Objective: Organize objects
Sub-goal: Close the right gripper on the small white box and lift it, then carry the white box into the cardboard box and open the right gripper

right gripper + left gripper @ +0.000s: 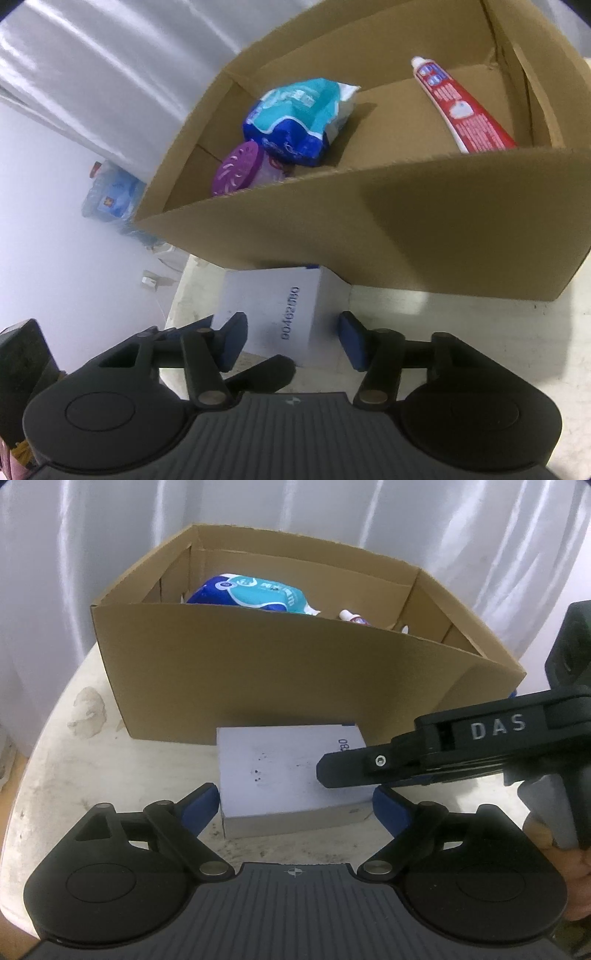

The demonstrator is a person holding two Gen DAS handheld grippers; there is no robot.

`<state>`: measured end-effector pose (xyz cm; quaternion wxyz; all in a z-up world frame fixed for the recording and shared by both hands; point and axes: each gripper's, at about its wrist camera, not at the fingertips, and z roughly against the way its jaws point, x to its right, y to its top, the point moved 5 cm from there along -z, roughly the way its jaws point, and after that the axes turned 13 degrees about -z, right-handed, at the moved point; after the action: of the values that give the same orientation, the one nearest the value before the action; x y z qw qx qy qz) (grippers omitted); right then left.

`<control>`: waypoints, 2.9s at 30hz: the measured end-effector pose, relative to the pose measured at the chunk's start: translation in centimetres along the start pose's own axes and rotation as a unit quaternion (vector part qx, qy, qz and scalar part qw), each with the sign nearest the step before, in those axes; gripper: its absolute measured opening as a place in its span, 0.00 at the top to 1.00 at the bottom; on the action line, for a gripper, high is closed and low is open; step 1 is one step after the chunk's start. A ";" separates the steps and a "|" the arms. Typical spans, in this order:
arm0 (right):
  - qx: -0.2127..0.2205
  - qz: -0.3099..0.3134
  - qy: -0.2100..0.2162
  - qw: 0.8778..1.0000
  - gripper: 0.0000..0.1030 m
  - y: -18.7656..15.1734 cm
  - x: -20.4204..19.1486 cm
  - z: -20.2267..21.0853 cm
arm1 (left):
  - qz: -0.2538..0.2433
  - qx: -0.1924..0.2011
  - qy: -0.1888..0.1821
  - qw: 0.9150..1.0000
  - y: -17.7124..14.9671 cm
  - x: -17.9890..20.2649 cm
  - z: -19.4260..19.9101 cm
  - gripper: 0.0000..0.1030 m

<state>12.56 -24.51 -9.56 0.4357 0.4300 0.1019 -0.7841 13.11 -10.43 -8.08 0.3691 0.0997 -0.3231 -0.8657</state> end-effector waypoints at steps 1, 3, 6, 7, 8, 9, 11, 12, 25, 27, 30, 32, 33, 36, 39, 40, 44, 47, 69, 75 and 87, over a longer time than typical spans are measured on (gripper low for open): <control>-0.002 -0.003 0.000 1.000 0.47 0.0 0.1 -0.1 | 0.001 0.001 0.000 1.000 -0.1 0.0 0.0 0.12; -0.003 -0.006 0.002 1.000 0.47 0.0 0.3 -0.2 | 0.001 0.003 0.001 1.000 -0.1 -0.1 0.0 0.12; -0.001 0.002 -0.002 1.000 0.46 -0.1 0.1 -0.2 | 0.004 0.005 0.009 1.000 -0.1 0.2 0.0 0.11; -0.002 0.004 -0.006 1.000 0.46 -0.1 0.0 -0.2 | 0.001 0.005 0.013 1.000 -0.1 0.3 0.0 0.12; -0.002 0.007 -0.009 1.000 0.46 -0.2 -0.2 -0.2 | -0.001 0.003 0.016 1.000 -0.1 0.5 0.0 0.12; -0.001 0.010 -0.014 1.000 0.46 -0.3 -0.3 -0.1 | -0.001 0.003 0.019 1.000 -0.1 0.7 0.1 0.12; -0.001 0.015 -0.019 1.000 0.46 -0.5 -0.5 0.0 | -0.001 0.004 0.023 1.000 -0.5 1.1 0.4 0.13; -0.001 0.016 -0.020 1.000 0.46 -0.6 -0.5 0.1 | 0.001 0.004 0.024 1.000 -0.7 1.2 0.6 0.13; -0.017 0.038 -0.009 0.999 0.46 -3.8 -2.1 2.2 | 0.022 0.031 0.054 0.998 -2.2 2.2 4.9 0.16; -0.018 0.042 -0.006 0.999 0.46 -4.0 -2.4 2.5 | 0.023 0.036 0.060 0.997 -2.2 2.3 5.5 0.16; -0.015 0.047 0.000 0.999 0.46 -4.2 -3.0 3.2 | 0.020 0.045 0.073 0.996 -1.9 2.9 6.5 0.16; -0.012 0.054 0.007 0.998 0.46 -4.3 -3.6 3.8 | 0.014 0.054 0.084 0.995 -1.4 3.2 7.4 0.16; -0.009 0.058 0.011 0.998 0.46 -4.3 -4.1 4.2 | 0.011 0.058 0.089 0.994 -1.0 3.2 7.8 0.16; 0.006 0.075 0.024 0.997 0.45 -4.2 -5.6 5.6 | 0.003 0.076 0.105 0.992 0.2 3.4 9.4 0.16; 0.025 0.088 0.040 0.995 0.45 -3.6 -7.1 7.0 | -0.010 0.099 0.121 0.988 1.9 3.7 10.9 0.16; 0.031 0.092 0.045 0.994 0.45 -3.3 -7.6 7.5 | -0.015 0.107 0.126 0.986 2.5 3.8 11.3 0.16; 0.057 0.105 0.058 0.991 0.45 -1.5 -9.2 9.1 | -0.034 0.136 0.139 0.980 5.3 4.0 11.9 0.16; 0.072 0.113 0.057 0.989 0.45 0.5 -9.8 9.9 | -0.039 0.148 0.136 0.979 7.5 3.9 11.4 0.16; -0.011 0.083 -0.073 0.994 0.46 11.8 -3.9 3.9 | 0.012 0.022 0.020 0.999 12.1 1.5 -1.6 0.17; 0.002 0.100 -0.097 0.990 0.42 11.8 -4.0 3.4 | -0.014 0.035 0.017 0.999 11.8 2.2 -1.0 0.12; 0.153 0.124 -0.060 0.979 0.22 10.1 -6.9 11.4 | -0.011 0.088 0.065 0.994 11.0 1.6 5.4 0.00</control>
<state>15.35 -32.56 4.84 0.4642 0.4526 -0.0996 -0.7548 16.13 -14.65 3.16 0.3696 0.1915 -0.3723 -0.8295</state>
